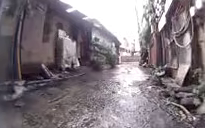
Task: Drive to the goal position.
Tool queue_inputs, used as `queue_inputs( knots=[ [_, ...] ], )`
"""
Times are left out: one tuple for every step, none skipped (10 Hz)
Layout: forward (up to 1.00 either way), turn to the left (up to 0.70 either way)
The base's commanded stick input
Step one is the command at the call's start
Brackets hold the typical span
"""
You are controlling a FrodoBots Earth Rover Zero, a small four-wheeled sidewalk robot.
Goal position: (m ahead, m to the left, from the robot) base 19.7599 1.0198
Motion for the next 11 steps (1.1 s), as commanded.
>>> queue_inputs(
  knots=[
    [0.7, 0.0],
    [0.7, 0.0],
    [0.7, -0.07],
    [0.7, -0.18],
    [0.7, -0.07],
    [0.7, -0.26],
    [0.7, 0.0],
    [0.7, 0.0],
    [0.7, 0.0],
    [0.7, 0.0],
    [0.7, 0.0]
  ],
)
